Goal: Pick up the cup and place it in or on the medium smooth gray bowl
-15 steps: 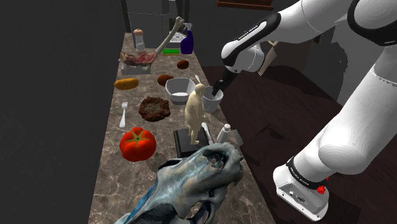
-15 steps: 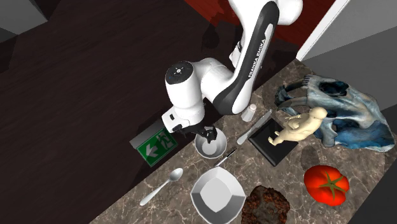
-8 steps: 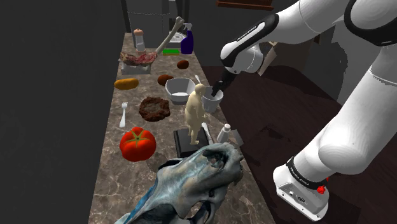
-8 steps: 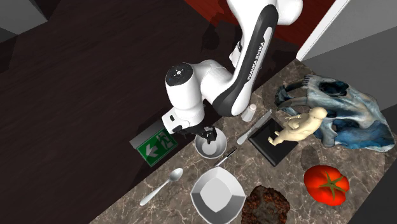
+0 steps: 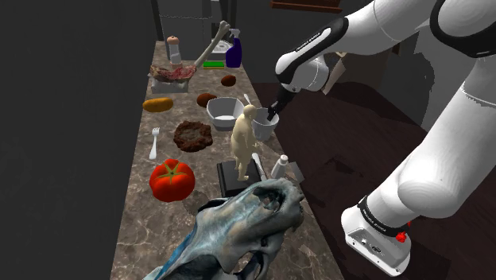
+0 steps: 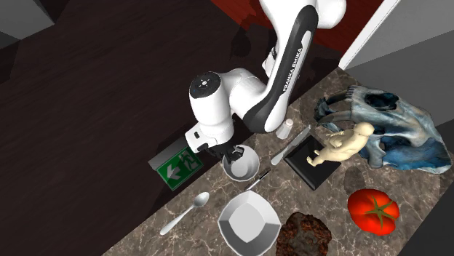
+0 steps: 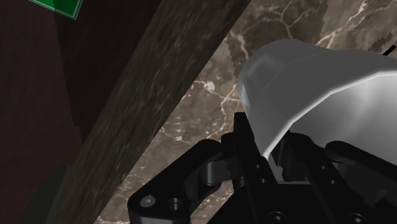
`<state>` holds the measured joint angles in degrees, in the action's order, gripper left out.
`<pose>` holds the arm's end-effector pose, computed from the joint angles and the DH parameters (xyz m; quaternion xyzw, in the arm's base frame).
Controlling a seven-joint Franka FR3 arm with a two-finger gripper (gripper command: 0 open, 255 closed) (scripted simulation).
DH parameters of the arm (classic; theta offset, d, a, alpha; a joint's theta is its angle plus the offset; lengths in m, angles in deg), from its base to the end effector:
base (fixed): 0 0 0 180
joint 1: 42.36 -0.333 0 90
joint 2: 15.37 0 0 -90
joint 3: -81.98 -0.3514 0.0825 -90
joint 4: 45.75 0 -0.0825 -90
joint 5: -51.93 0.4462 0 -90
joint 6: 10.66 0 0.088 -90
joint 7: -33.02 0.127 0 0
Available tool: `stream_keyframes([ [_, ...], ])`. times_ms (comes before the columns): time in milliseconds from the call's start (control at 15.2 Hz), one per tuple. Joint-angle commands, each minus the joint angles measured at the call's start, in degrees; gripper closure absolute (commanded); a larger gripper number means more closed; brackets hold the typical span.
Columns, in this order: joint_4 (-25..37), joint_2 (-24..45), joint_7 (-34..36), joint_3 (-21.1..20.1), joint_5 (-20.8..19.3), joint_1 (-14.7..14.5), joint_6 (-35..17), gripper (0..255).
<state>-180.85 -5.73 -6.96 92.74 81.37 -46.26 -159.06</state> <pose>0.5558 -0.0728 0.2290 -0.9887 -0.0748 -0.0823 0.1008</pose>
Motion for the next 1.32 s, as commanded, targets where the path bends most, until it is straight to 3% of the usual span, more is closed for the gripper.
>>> stream_keyframes([
  [0, 0.00, 0.01, 0.00, 0.00, 0.00, 0.00, 0.00, 255],
  [1254, 2.46, -10.72, 9.46, 1.77, -10.11, -0.32, 11.66, 255],
])
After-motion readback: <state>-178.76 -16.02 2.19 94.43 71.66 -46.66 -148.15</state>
